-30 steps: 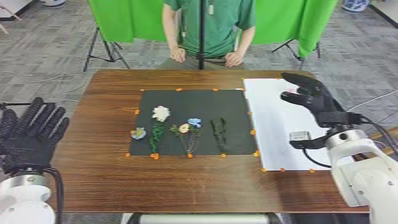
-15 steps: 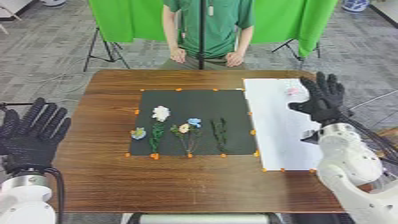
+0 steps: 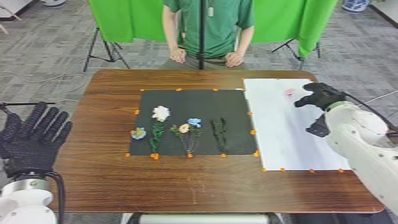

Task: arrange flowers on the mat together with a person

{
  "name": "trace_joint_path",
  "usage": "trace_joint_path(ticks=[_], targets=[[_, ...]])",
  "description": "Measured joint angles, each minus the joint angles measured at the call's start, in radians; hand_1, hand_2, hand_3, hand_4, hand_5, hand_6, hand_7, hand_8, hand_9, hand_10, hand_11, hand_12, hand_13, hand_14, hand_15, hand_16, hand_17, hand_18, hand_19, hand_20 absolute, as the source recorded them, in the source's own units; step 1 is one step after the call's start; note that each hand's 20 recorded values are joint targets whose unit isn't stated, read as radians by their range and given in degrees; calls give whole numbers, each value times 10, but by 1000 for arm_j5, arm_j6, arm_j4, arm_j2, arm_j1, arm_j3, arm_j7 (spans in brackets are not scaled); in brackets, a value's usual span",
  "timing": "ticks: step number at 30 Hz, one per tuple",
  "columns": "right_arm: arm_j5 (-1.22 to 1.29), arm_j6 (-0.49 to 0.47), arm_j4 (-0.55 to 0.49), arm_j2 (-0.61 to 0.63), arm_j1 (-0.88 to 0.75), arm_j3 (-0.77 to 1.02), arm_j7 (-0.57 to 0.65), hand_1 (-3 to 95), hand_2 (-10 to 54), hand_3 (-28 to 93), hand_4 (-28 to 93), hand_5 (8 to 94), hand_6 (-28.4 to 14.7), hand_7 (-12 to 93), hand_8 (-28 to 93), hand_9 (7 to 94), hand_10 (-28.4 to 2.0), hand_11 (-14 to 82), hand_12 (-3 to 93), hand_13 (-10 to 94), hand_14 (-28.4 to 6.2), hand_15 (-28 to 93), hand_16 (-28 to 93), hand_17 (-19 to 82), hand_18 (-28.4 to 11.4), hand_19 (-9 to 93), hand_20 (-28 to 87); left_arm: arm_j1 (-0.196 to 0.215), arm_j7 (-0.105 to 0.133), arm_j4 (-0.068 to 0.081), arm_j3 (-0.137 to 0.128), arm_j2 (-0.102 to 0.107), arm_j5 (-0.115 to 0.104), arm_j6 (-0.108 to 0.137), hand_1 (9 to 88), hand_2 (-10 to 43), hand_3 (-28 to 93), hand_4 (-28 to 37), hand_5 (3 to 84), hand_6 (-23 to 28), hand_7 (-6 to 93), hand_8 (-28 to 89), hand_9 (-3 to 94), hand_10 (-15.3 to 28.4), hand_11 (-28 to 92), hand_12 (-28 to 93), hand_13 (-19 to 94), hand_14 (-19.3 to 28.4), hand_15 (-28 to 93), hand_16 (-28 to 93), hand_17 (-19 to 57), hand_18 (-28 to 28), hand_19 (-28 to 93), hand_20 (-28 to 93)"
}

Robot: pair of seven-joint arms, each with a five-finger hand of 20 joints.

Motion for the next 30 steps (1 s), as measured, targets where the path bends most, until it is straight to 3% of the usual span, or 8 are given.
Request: trace_joint_path(ticks=[8,12,14,17,21,24,30], targets=[[5,-39,133,-4,133,-121,24,370,-95,797,-264,332,-28,148,-96,281,-161,11,173,221,-153,122,216,126,-175,483,118,0,-4,0,7,1,10,-8,197,166,745,-283,430,84,136,-95,370,152,181,90,265,155,310,-65,-69,159,376,144],[23,-110,173,-11,167,-130,32,423,-95,809,-280,365,-34,171,-112,337,-164,66,173,309,-138,241,186,185,-197,605,169,1,-23,0,9,1,61,-21,199,165,744,-283,429,84,136,-94,369,152,180,91,264,157,311,-62,-69,159,373,144],[38,-110,172,-12,167,-126,42,454,-95,808,-280,394,-30,198,-125,382,-158,118,181,363,-126,341,181,223,-197,663,217,1,-26,0,12,1,73,-24,200,165,744,-283,429,84,136,-94,369,152,181,92,264,157,311,-62,-70,159,373,145],[45,-91,160,-12,154,-115,58,492,-95,799,-282,455,-16,249,-146,455,-147,202,206,444,-105,473,196,286,-186,735,297,1,-28,0,15,1,73,-28,202,165,743,-283,429,84,135,-94,370,152,181,93,264,159,313,-60,-70,159,373,146],[23,-14,145,-8,136,-138,86,560,-95,714,-283,522,-2,306,-162,534,-122,287,234,531,-53,471,358,370,-157,769,377,0,-31,-1,15,1,72,-29,202,164,743,-283,429,84,135,-94,367,152,180,93,265,162,320,-59,-70,160,375,148],[-14,35,136,-2,135,-179,110,577,-95,688,-283,548,3,394,-37,645,-86,193,400,599,-32,475,413,406,-145,785,399,-1,-32,-1,15,1,72,-29,202,164,744,-283,428,84,135,-94,359,151,178,92,265,161,322,-59,-70,161,376,149],[-62,64,105,-4,113,-194,111,577,-95,681,-283,589,8,466,-9,723,-83,190,461,659,-34,488,433,428,-139,798,401,-2,-25,-3,22,1,66,-22,203,160,750,-283,421,84,135,-94,337,146,177,91,262,160,323,-60,-70,162,377,149]])
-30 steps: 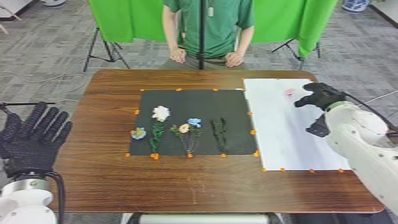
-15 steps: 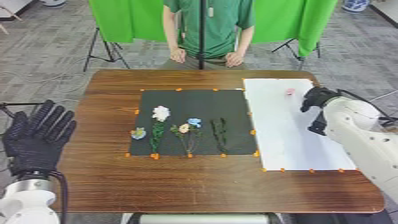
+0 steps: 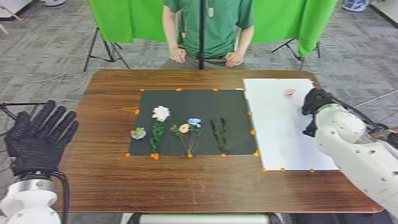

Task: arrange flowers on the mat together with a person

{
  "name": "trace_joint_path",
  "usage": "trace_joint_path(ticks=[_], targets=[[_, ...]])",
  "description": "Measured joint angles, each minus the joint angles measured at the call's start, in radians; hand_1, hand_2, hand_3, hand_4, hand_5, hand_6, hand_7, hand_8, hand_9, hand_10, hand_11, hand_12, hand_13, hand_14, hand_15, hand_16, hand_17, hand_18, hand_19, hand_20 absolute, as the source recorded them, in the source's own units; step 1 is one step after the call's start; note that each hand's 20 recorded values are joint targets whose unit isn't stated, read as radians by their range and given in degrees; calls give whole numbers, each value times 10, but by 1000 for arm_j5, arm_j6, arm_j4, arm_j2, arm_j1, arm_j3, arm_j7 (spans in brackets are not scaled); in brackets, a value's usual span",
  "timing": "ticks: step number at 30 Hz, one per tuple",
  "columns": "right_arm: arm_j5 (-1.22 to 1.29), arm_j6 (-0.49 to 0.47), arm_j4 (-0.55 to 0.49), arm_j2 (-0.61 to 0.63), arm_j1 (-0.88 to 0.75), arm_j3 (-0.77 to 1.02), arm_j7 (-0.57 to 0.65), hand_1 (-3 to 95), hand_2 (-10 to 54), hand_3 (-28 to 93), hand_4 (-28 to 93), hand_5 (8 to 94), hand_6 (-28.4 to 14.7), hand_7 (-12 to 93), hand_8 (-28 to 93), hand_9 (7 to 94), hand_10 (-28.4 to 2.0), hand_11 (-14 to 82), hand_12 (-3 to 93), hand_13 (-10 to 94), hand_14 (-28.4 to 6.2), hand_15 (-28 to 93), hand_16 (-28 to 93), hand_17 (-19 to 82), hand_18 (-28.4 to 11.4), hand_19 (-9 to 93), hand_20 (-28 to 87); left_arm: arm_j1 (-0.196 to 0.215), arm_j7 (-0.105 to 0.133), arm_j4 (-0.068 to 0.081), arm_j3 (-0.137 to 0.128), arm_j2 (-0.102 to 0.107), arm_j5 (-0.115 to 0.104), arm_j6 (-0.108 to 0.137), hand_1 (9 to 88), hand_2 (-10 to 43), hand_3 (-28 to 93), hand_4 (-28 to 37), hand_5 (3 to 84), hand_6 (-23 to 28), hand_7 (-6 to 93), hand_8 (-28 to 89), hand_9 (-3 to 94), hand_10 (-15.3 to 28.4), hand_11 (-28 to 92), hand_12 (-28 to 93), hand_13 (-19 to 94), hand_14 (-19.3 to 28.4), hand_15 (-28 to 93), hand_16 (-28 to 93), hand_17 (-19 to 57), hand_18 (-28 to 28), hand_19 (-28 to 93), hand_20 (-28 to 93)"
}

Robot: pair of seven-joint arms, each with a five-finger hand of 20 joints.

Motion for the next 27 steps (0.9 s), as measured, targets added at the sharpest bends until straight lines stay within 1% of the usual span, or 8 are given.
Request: trace_joint_path(ticks=[3,8,11,14,18,23,27], targets=[[-11,32,-36,-3,-36,15,-13,576,-95,681,-283,592,7,471,-2,730,-84,188,467,662,-35,490,432,429,-137,798,399,1,9,-1,4,2,-4,8,203,160,750,-283,418,83,137,-95,334,146,176,91,261,160,324,-60,-70,162,377,149],[-49,126,-130,2,-73,7,-55,580,-95,682,-282,593,8,472,-2,730,-82,183,476,657,-29,480,437,416,-135,789,396,2,11,-3,4,3,-7,14,201,157,755,-283,416,83,139,-96,331,146,176,91,260,160,328,-60,-70,162,377,149],[-111,159,-188,7,-59,-33,-101,580,-95,684,-282,594,8,472,-1,731,-82,180,478,656,-27,475,440,415,-135,787,396,2,13,-3,3,6,-8,17,199,155,759,-283,413,82,139,-96,329,145,177,91,260,160,328,-60,-70,162,376,149],[-140,168,-220,-4,-4,-104,-135,581,-95,684,-282,594,9,472,-1,730,-80,179,481,657,-24,471,442,417,-132,785,395,1,18,-2,8,9,-11,18,200,153,759,-283,411,82,139,-96,328,145,177,91,259,160,329,-60,-71,162,376,149],[-130,157,-232,-68,76,-172,-169,586,-95,686,-282,592,9,471,-1,728,-81,175,480,658,-21,462,443,425,-128,783,394,-8,16,3,24,14,-11,17,200,151,759,-283,411,83,138,-96,327,145,177,91,259,160,329,-61,-71,162,375,149],[-112,65,-236,-170,127,-210,-214,586,-95,688,-282,587,10,476,3,726,-81,173,481,654,-26,454,448,413,-133,780,396,-22,16,10,29,14,-11,17,200,151,757,-283,412,83,141,-96,328,145,179,92,261,160,330,-61,-71,162,375,149],[-112,11,-260,-209,125,-234,-224,585,-95,690,-283,583,9,476,4,721,-85,171,481,646,-30,444,447,401,-137,772,394,-26,17,11,30,14,-12,18,199,151,759,-283,413,83,142,-97,334,148,179,91,262,160,332,-61,-71,162,375,149]])
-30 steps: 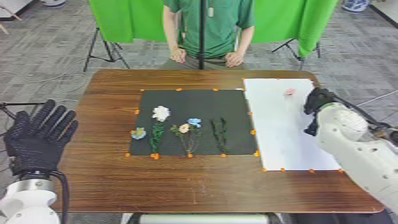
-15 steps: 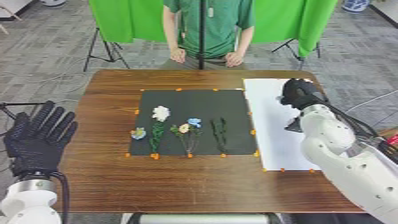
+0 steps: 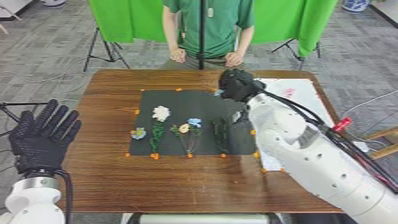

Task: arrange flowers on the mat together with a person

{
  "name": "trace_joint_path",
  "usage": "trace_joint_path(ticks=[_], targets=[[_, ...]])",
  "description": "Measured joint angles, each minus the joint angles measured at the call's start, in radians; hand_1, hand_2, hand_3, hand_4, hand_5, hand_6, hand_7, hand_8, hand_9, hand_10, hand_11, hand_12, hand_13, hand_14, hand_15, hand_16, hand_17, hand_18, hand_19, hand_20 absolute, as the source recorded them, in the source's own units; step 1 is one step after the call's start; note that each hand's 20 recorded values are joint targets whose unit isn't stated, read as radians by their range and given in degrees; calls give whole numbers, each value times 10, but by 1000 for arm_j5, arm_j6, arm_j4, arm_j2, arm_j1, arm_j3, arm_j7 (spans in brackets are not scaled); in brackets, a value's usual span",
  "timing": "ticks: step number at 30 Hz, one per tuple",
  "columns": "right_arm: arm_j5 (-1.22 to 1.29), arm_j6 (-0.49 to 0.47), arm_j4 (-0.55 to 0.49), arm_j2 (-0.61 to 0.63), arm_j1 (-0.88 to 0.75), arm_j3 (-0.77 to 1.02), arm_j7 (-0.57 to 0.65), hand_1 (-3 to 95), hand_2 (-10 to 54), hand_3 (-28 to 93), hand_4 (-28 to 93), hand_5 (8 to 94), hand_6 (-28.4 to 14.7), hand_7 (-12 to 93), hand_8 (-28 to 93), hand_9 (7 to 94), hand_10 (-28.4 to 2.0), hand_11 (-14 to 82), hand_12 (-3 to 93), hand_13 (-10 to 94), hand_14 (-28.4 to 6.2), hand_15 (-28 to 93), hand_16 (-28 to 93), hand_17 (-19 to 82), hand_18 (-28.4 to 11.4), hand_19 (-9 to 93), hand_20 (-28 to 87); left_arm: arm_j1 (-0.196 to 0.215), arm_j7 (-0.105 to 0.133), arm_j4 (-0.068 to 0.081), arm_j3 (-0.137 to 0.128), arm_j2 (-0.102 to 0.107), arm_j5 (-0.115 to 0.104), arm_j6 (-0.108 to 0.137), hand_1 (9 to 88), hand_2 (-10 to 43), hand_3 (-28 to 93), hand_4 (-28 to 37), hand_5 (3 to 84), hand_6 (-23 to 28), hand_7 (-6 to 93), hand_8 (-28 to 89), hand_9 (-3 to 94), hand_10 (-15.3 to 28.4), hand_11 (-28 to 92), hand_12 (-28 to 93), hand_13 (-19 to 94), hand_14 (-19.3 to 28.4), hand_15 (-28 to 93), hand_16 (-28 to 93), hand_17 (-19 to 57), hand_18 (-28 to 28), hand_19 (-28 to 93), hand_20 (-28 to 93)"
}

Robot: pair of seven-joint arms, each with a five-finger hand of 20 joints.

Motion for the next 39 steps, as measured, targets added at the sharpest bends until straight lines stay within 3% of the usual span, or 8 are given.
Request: trace_joint_path(ticks=[7,14,24,35,39], targets=[[-7,-48,-30,-16,-49,0,-2,586,-95,690,-283,580,11,479,3,720,-85,167,477,634,-32,431,444,392,-140,762,391,4,1,0,-3,-1,-6,1,200,152,760,-283,420,84,146,-97,349,149,186,92,267,161,335,-62,-70,163,375,150],[-53,-22,-21,-7,-63,-69,4,588,-95,690,-283,580,12,483,2,720,-82,169,478,633,-32,428,445,393,-140,761,392,11,13,-1,-23,-2,-31,10,201,155,759,-283,425,85,148,-100,360,151,190,92,271,161,339,-64,-69,163,377,151],[-95,97,12,-2,-68,-120,14,592,-95,689,-283,566,12,493,-2,709,-77,172,478,627,-28,426,449,393,-139,763,397,12,15,-1,-25,-2,-29,16,201,157,758,-283,425,85,150,-100,364,152,193,93,271,162,341,-65,-69,162,377,150],[-93,75,19,3,-69,-125,35,593,-95,694,-283,553,10,490,-13,671,-74,166,463,586,-33,427,464,375,-141,749,395,14,23,-1,-48,-3,-28,17,201,158,759,-283,426,84,150,-100,366,151,194,93,272,161,340,-65,-69,162,377,150],[-100,75,29,5,-69,-129,44,595,-95,696,-283,550,10,429,-25,641,-79,186,436,566,-38,452,451,361,-144,742,394,14,24,-1,-51,-3,-28,17,201,158,759,-283,426,84,151,-100,367,152,193,93,271,161,340,-65,-69,162,377,150]])
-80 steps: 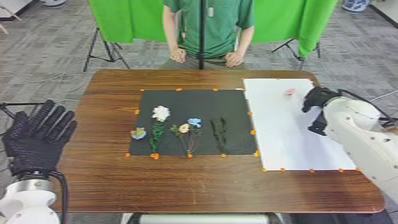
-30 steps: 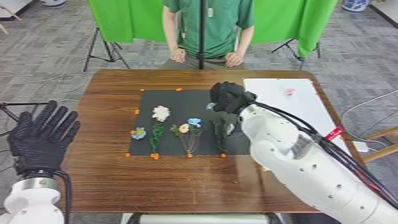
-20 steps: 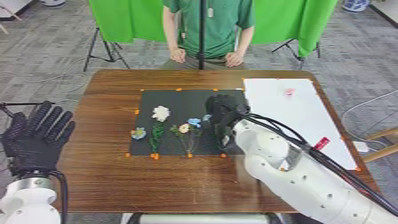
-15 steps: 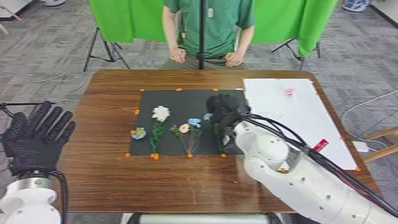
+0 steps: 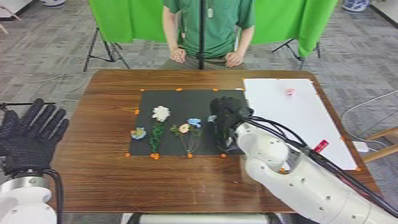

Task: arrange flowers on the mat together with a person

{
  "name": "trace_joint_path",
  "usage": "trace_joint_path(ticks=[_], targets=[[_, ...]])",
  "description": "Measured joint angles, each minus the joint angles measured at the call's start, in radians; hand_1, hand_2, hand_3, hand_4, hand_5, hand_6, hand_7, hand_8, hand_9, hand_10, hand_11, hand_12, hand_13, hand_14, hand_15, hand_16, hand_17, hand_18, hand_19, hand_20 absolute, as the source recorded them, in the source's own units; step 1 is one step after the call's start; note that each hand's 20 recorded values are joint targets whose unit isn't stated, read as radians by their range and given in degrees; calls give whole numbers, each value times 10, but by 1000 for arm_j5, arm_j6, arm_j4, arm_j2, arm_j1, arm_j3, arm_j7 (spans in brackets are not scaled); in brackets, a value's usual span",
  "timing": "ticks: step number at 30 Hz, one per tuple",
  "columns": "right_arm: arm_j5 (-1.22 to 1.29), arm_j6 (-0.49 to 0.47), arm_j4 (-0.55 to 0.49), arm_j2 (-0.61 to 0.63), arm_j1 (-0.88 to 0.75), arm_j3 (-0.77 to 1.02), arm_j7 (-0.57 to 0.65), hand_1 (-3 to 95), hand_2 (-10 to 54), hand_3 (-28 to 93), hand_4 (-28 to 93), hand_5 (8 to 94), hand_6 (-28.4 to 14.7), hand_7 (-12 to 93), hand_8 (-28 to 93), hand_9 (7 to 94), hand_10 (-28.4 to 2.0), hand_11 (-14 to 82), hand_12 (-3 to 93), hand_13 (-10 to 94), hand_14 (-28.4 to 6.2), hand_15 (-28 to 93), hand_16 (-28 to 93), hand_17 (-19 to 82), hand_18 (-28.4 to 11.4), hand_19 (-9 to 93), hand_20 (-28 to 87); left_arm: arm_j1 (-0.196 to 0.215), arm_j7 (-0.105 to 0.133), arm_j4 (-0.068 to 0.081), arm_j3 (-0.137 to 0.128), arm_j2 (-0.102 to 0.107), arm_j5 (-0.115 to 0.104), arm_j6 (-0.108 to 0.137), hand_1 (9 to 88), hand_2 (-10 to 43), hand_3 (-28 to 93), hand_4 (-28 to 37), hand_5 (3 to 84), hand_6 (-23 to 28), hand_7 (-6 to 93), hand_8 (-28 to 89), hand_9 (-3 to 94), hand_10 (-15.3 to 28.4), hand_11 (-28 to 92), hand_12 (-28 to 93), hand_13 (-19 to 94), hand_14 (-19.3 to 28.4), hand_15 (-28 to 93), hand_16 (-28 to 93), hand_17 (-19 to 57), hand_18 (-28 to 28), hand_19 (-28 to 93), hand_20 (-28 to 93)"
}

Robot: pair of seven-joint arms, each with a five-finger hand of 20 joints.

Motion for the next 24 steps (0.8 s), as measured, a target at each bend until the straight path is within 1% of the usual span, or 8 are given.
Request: trace_joint_path(ticks=[4,6,7,8,9,10,17,24], targets=[[-7,13,1,7,-1,-6,7,600,-95,694,-283,551,11,437,-21,632,-83,199,425,559,-39,459,451,357,-143,737,392,3,1,0,-1,0,0,1,201,158,759,-283,427,84,151,-100,366,151,193,94,272,161,340,-65,-69,162,377,150],[-8,26,3,9,-2,-7,12,600,-95,696,-283,552,11,426,-29,620,-84,218,402,554,-40,464,447,355,-143,734,391,4,1,0,-1,-1,-1,1,202,158,759,-283,427,84,152,-100,366,151,192,93,272,161,340,-65,-69,162,377,149],[-9,31,4,9,-3,-7,15,601,-95,699,-283,551,16,391,-102,598,-93,252,348,547,-40,468,444,352,-145,733,391,5,1,0,-2,-1,-1,1,202,158,759,-283,427,84,152,-100,366,152,192,93,272,161,340,-65,-69,162,377,150],[-11,33,4,9,-5,-6,17,602,-95,700,-283,552,18,382,-143,589,-100,262,323,542,-41,469,442,350,-146,732,391,5,1,0,-2,-1,-1,1,202,158,759,-283,427,84,152,-100,366,152,192,94,272,161,339,-65,-69,162,377,150],[-12,35,4,10,-7,-5,18,602,-95,701,-283,551,19,377,-175,577,-106,279,289,537,-42,473,435,346,-147,731,393,5,1,0,-3,-1,-1,1,202,158,758,-283,427,84,152,-100,367,152,192,94,272,161,339,-65,-69,162,377,150],[-13,35,4,11,-9,-3,18,601,-95,703,-283,547,19,364,-182,566,-110,293,255,535,-42,474,434,342,-149,728,396,5,1,0,-3,-1,-1,1,202,158,759,-283,427,84,152,-100,367,152,193,94,272,161,339,-65,-69,162,377,150],[-15,22,-22,26,-44,29,17,597,-95,709,-283,531,8,267,-172,554,-114,214,211,527,-47,466,429,320,-159,713,397,8,1,-1,-4,-2,-5,1,202,156,760,-283,427,84,152,-100,367,150,192,94,273,161,339,-64,-69,162,377,150],[-15,-10,-41,35,-63,48,16,578,-95,720,-283,507,1,225,-152,542,-118,190,205,519,-61,474,412,306,-165,700,388,12,2,-1,-7,-2,-10,1,207,150,760,-283,427,84,153,-100,367,152,193,94,273,161,338,-64,-69,162,377,150]])
